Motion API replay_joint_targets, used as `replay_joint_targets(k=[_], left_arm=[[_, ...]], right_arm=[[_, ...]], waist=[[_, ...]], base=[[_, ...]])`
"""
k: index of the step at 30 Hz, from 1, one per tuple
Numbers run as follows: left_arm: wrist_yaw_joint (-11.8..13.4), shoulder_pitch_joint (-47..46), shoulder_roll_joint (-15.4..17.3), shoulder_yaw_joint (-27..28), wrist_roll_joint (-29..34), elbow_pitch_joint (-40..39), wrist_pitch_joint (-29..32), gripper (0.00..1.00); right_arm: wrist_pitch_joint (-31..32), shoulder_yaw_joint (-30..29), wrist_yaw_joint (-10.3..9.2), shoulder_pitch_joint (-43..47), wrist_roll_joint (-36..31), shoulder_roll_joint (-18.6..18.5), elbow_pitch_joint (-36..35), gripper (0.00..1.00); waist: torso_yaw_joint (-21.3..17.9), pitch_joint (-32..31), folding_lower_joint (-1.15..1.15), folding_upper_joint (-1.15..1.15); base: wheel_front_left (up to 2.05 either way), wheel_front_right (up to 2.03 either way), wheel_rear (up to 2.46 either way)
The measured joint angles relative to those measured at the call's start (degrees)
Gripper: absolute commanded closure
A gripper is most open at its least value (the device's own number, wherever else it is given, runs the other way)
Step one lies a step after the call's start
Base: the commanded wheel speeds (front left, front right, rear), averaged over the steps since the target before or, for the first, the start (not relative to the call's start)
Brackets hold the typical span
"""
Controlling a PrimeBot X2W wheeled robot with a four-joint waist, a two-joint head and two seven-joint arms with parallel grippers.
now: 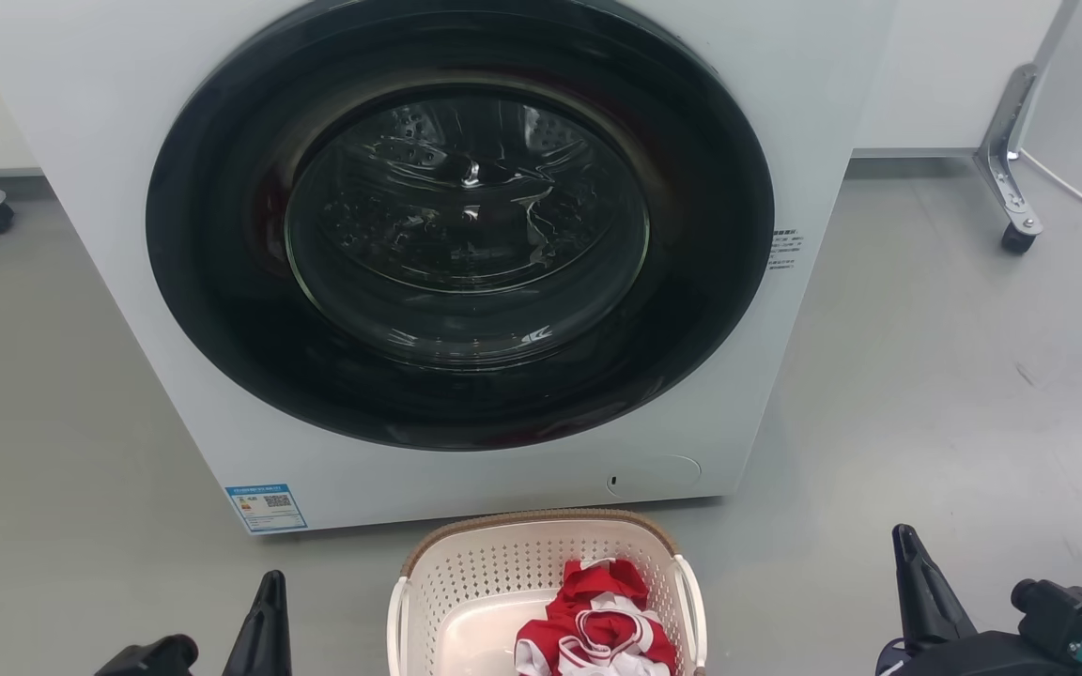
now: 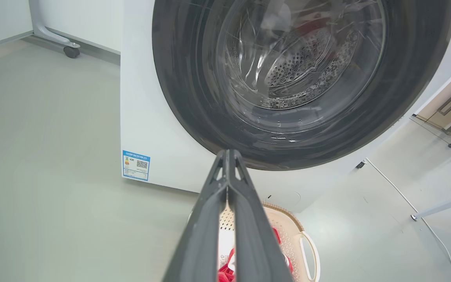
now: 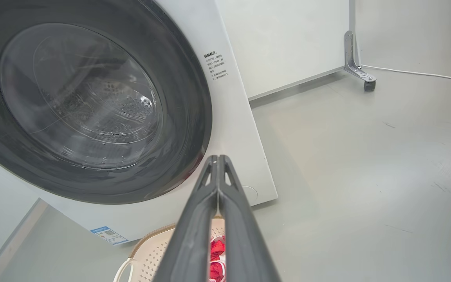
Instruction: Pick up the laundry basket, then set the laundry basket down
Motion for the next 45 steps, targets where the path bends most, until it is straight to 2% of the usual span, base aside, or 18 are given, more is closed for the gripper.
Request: replay_joint_targets(k=[45], left_arm=[[-6.6,-5.2,-2.0,8.3,-35.0,4.9,8.0,1.0]], right_arm=[[10.1,-13.6,6.6,-2.5,33.6,5.3,3.6,1.0]], waist=[[0.4,0.7,0.0,0.0]], base=[[0.0,0.0,0.0]])
